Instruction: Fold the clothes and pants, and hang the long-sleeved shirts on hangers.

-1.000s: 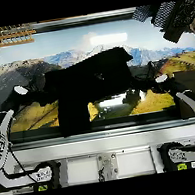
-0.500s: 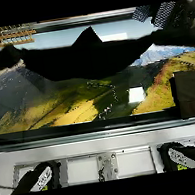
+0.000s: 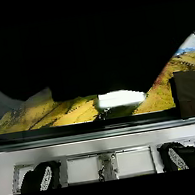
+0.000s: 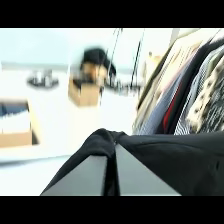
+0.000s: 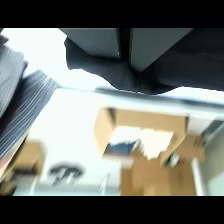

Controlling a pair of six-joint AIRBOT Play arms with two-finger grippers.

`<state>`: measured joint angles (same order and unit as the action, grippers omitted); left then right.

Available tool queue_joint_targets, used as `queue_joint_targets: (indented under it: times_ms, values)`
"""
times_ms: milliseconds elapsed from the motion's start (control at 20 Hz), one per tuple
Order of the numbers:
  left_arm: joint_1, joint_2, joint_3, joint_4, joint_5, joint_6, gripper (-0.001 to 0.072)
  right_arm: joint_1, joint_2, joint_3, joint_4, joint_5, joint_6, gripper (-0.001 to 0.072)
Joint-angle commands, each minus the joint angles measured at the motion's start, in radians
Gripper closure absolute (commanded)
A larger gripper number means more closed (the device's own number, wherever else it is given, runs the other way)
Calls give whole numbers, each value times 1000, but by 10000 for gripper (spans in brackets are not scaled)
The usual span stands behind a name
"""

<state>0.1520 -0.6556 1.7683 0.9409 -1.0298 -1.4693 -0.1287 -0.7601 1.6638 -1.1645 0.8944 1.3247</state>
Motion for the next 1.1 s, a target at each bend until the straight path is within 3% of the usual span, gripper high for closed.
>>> queue_joint_targets:
  times_ms: [0,300,500,700,850,950,1050]
  values:
    - [0,95,21,0,61,-25,698,0,110,9,-81,-11,0,695]
    - [-1,82,21,-2,123,-95,698,0,151,9,-111,-5,0,696]
    - [-1,-82,20,-1,-29,-117,698,0,61,9,-112,87,24,697]
    - [-1,-371,-1,-1,-183,-117,698,2,-187,8,-111,253,41,697]
    - [-1,-596,-112,0,-160,-117,698,4,-441,8,-112,336,40,697]
    - [-1,-742,-175,-9,-104,-116,698,13,-608,9,-120,321,36,697]
    - [-2,-869,-200,-86,-28,-57,698,25,-760,15,-119,259,34,697]
